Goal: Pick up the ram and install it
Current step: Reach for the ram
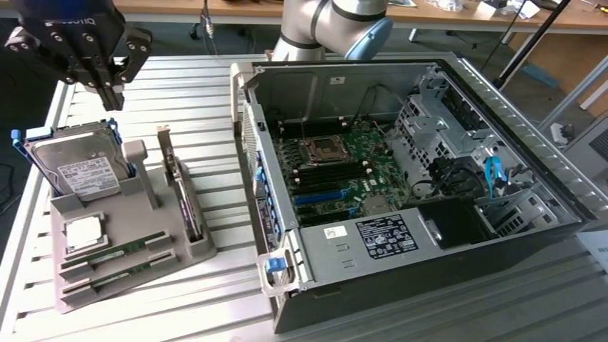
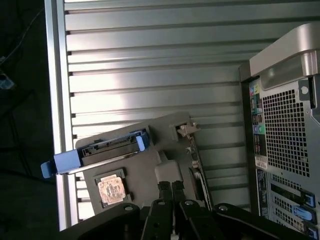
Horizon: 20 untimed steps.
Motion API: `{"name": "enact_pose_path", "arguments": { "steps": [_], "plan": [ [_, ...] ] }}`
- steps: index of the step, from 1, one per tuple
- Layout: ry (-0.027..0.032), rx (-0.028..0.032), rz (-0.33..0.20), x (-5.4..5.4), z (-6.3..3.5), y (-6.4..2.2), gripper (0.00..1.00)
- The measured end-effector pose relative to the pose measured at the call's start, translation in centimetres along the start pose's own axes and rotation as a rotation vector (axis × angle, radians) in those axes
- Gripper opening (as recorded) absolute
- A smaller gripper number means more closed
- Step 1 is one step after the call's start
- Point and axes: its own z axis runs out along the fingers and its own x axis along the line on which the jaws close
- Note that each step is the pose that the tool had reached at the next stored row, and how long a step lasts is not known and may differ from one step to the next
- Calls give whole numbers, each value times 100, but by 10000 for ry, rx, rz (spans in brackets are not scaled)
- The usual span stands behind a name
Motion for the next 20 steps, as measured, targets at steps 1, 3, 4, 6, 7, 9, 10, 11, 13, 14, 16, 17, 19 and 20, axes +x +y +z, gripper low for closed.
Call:
{"name": "enact_pose_path", "arguments": {
  "steps": [1, 3, 4, 6, 7, 9, 10, 11, 13, 14, 16, 17, 19, 20],
  "plan": [
    [0, 0, -1, 0, 0, 0, 15],
    [0, -1, -1, 0, 0, 0, 15],
    [0, -1, -1, 0, 0, 0, 15],
    [0, -1, 0, 1, 0, -10, 15],
    [0, 0, 0, 0, 0, -20, 15],
    [-1, 6, -1, -3, -2, -49, 15],
    [-1, 11, -1, -4, -2, -65, 15],
    [-2, 18, -2, -6, -3, -80, 15],
    [-2, 42, -3, -8, -5, -112, 15],
    [-5, 72, -4, -9, -5, -127, 15],
    [-29, 386, -19, -12, -6, -158, 15],
    [-40, 515, -25, -13, -6, -170, 15],
    [-44, 624, -29, -14, -9, -199, 15],
    [-47, 623, -29, -16, -9, -218, 15]
  ]
}}
